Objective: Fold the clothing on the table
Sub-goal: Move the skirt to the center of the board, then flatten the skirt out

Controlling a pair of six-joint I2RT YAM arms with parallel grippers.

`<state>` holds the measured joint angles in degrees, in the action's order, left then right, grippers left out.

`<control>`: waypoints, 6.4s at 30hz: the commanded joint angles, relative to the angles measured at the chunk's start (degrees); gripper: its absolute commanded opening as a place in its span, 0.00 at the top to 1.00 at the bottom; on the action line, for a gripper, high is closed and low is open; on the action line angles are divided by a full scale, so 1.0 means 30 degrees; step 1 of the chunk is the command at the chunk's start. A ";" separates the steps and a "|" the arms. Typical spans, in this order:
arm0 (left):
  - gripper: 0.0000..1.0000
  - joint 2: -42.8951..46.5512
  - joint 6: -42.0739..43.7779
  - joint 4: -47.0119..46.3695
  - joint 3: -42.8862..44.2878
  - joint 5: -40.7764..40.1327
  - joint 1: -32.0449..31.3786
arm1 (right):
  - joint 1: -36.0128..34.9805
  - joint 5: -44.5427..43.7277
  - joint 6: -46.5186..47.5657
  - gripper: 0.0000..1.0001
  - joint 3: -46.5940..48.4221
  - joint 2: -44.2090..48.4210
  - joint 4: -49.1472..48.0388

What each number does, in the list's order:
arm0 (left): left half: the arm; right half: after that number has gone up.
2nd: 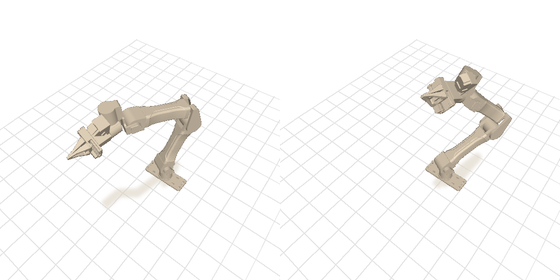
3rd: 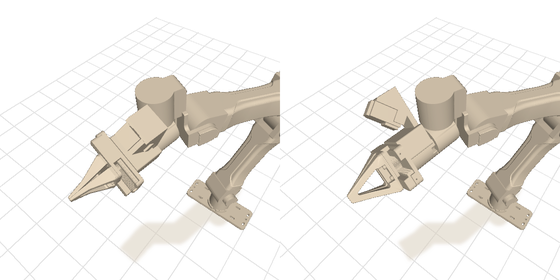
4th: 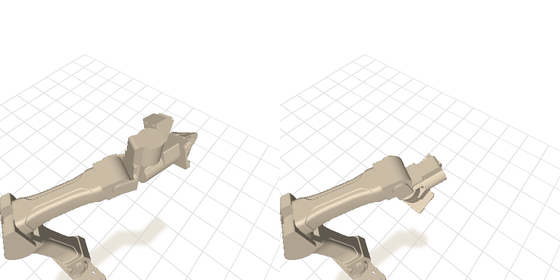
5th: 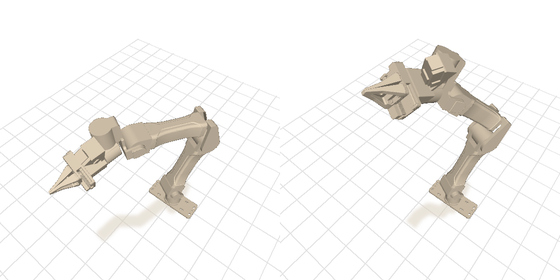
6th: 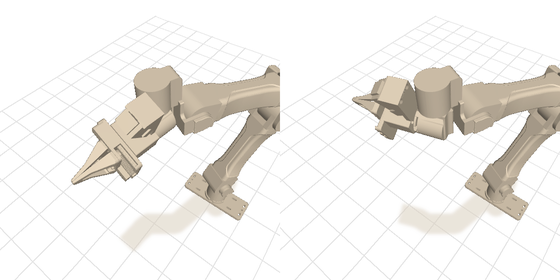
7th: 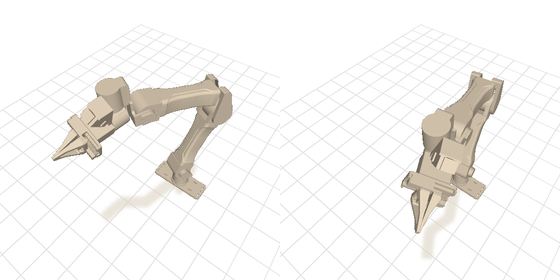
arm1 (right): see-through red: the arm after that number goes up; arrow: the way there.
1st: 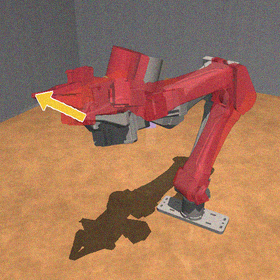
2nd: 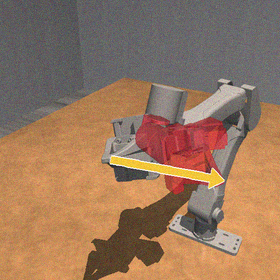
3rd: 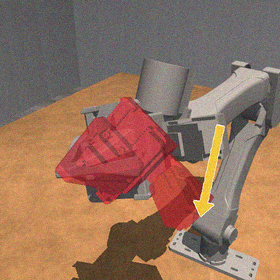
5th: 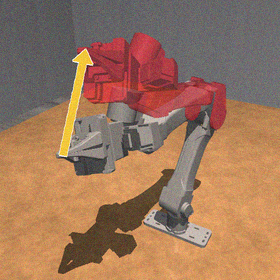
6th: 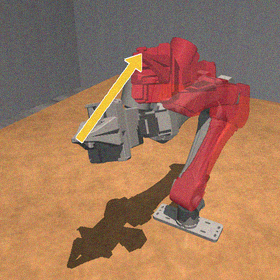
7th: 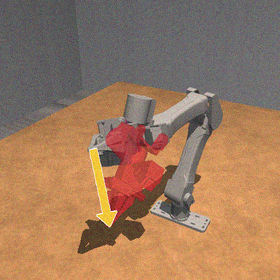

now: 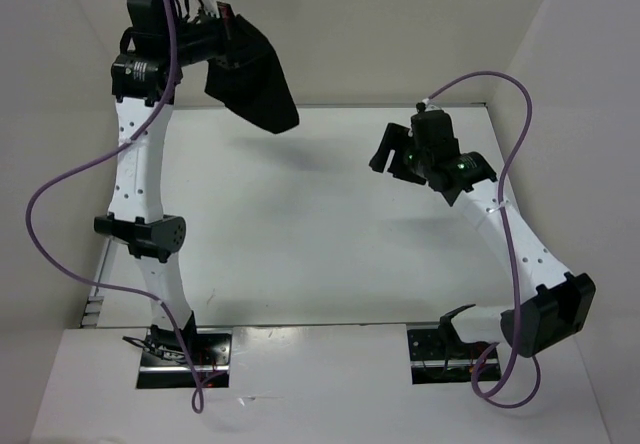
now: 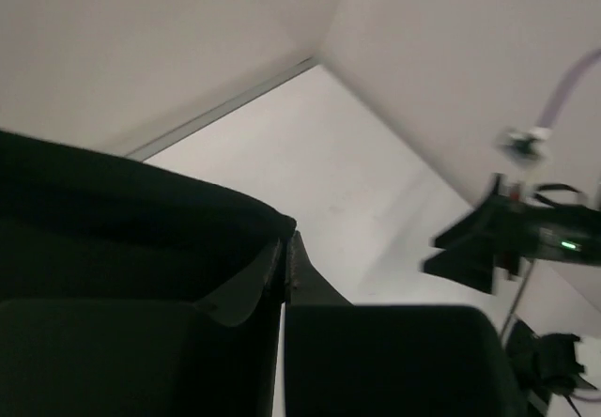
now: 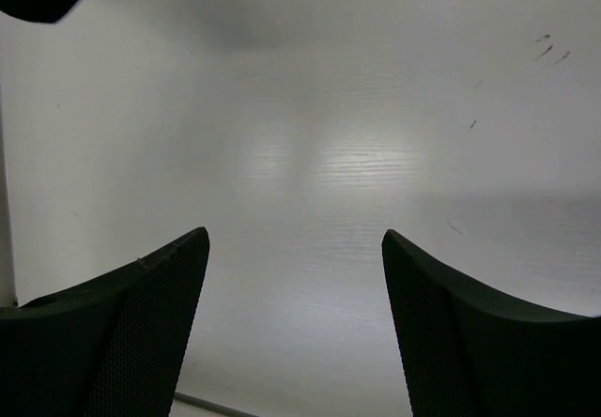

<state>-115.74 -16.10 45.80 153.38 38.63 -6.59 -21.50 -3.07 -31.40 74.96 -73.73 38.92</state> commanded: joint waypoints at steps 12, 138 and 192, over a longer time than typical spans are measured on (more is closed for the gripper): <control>1.00 -0.0118 -0.1839 -0.2552 -0.0092 0.5116 -0.3428 | 0.0923 -0.0178 0.0681 0.21 0.0385 0.1170 -0.1253; 0.93 -0.2064 -0.3833 -0.5418 -1.7485 0.0617 0.5214 | 0.4532 -0.0462 0.3581 0.49 1.4074 -1.6914 0.2702; 0.00 -0.5420 -0.1812 -0.7533 -1.9686 0.0420 0.1523 | -0.0188 0.5477 -0.4270 0.43 -0.2459 -1.2160 -0.6207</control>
<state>-128.07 -21.71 22.81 95.90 37.74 -1.76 -21.12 14.09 -43.24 66.26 -107.81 21.43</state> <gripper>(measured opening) 0.999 0.567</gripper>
